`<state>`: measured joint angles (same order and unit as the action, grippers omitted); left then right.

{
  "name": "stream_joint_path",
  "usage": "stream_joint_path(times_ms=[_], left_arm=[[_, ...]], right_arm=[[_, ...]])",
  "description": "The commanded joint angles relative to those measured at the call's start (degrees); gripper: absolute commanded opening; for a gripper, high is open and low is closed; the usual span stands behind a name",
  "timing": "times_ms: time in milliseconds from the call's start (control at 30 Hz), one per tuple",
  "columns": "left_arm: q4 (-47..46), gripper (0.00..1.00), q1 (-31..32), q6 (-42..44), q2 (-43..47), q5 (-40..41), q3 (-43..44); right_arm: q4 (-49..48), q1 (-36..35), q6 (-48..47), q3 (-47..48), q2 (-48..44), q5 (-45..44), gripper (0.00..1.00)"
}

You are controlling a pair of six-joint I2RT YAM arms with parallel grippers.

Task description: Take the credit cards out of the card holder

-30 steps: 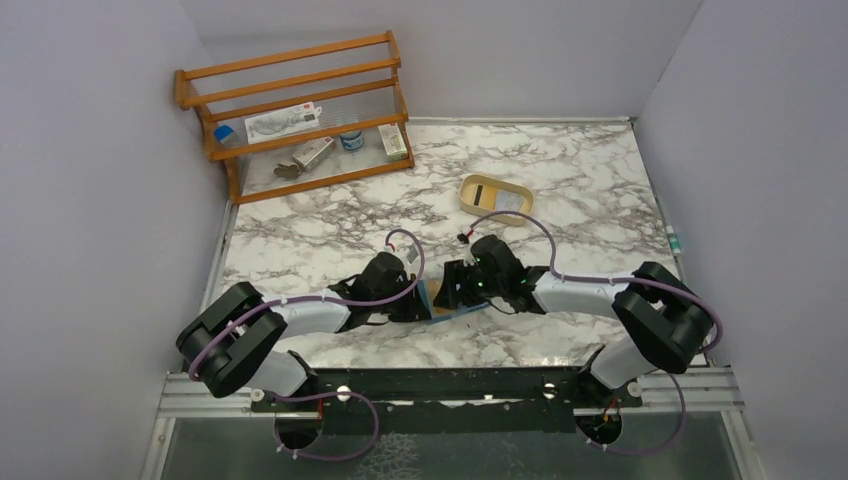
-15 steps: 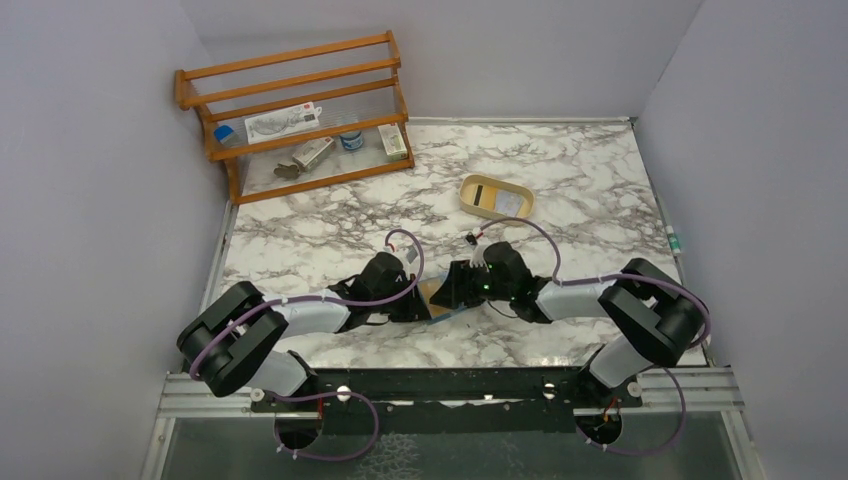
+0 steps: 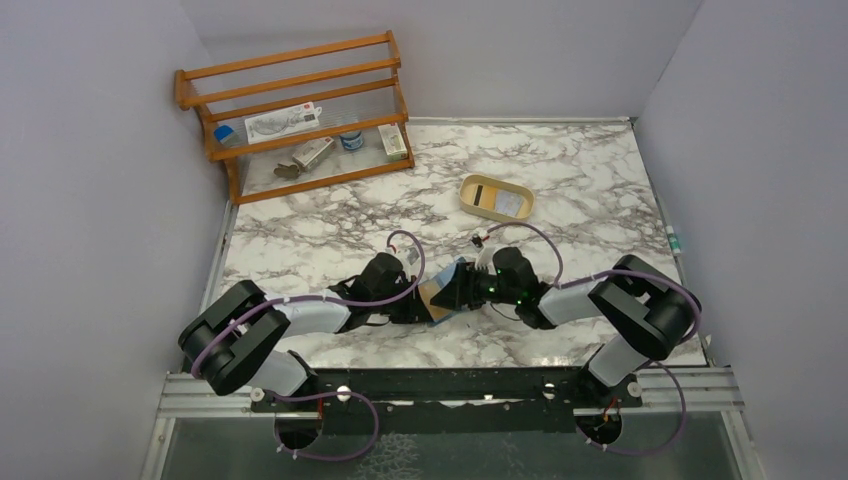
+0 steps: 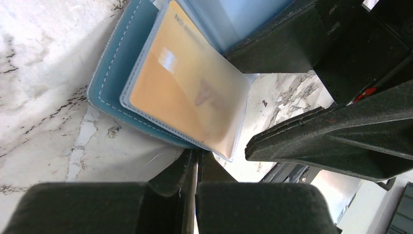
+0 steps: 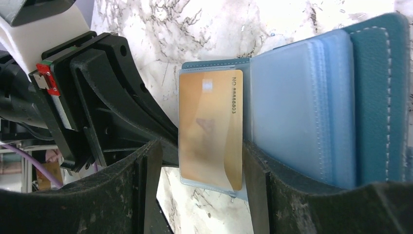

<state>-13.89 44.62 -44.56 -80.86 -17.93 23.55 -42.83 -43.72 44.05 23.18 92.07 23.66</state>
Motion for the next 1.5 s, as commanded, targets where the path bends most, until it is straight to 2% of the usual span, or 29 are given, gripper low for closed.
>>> stream_joint_path(times_ms=[0, 67, 167, 333, 567, 833, 967, 1167, 1467], left_arm=[[2.3, 0.0, 0.2, 2.1, -3.2, 4.2, -1.8], [3.1, 0.0, 0.2, 2.3, -2.6, 4.4, -1.7], [4.6, 0.0, 0.2, 2.4, -1.0, 4.4, -1.5], [5.7, 0.0, 0.2, 2.4, 2.4, 3.2, -1.5], [6.8, 0.0, 0.1, 2.0, 4.6, 3.9, -2.0], [4.4, 0.0, 0.1, 1.4, 0.7, 3.5, -2.5], [3.9, 0.0, 0.1, 1.5, -0.3, 3.4, -2.2], [4.0, 0.0, 0.1, 1.5, -0.5, 3.4, -2.0], [4.1, 0.0, 0.1, 2.0, -1.1, 3.2, -1.5]], right_arm=[[1.7, -3.4, 5.0, -1.3, 0.0, 16.6, 0.64], [6.9, -3.2, 3.5, -1.0, -2.2, 13.2, 0.64], [21.1, -3.1, -0.7, 2.0, -5.6, 2.6, 0.64], [32.2, -3.1, -4.5, 4.9, -7.5, -8.9, 0.64], [37.0, -3.1, -2.5, 6.6, -3.9, -15.3, 0.63], [37.4, -3.1, 4.9, 2.7, -3.1, -21.8, 0.63], [31.3, -3.1, 6.8, -0.6, -0.6, -19.2, 0.63], [8.7, -3.1, 8.1, -7.5, 1.9, -9.0, 0.63], [-14.2, -3.1, 9.7, -10.4, 11.7, 4.5, 0.63]])
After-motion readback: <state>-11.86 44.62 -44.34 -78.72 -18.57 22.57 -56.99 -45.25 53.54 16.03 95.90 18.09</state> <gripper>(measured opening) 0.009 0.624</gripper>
